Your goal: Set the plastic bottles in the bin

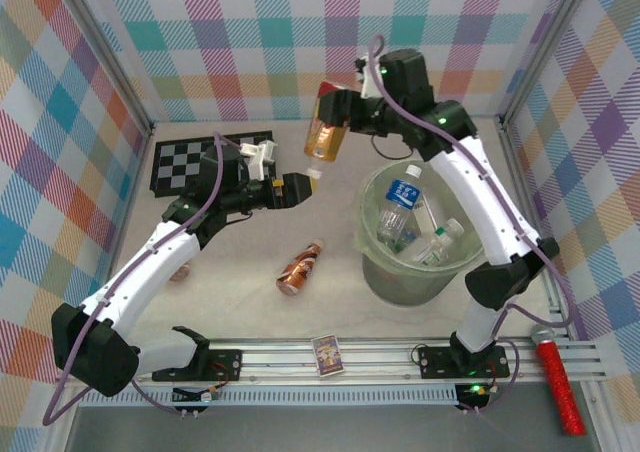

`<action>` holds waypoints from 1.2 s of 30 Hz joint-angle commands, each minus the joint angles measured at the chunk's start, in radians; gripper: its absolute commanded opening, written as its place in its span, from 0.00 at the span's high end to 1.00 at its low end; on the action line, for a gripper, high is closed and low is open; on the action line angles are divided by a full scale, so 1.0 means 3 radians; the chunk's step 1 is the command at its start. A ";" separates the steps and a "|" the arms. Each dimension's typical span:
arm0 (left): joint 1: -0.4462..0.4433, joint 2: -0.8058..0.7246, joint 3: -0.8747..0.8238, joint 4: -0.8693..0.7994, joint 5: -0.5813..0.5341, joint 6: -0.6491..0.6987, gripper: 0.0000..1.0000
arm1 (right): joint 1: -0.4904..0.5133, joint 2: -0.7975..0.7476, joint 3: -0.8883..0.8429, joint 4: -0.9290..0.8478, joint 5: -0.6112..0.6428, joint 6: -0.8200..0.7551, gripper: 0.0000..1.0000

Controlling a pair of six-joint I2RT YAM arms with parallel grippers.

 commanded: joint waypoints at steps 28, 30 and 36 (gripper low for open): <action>-0.0029 0.0544 -0.0074 -0.1523 -0.0873 0.1148 0.08 | -0.1117 -0.1731 -0.2065 -0.1375 0.0094 0.0393 0.43; -0.0025 0.0545 -0.0094 -0.1535 -0.0869 0.1148 0.07 | -0.1130 -0.1706 -0.2233 -0.1245 -0.0036 0.0478 0.42; -0.0034 0.0570 -0.0118 -0.1575 -0.0922 0.1107 0.07 | -0.1128 -0.1574 -0.2496 -0.0978 -0.0173 0.0608 0.41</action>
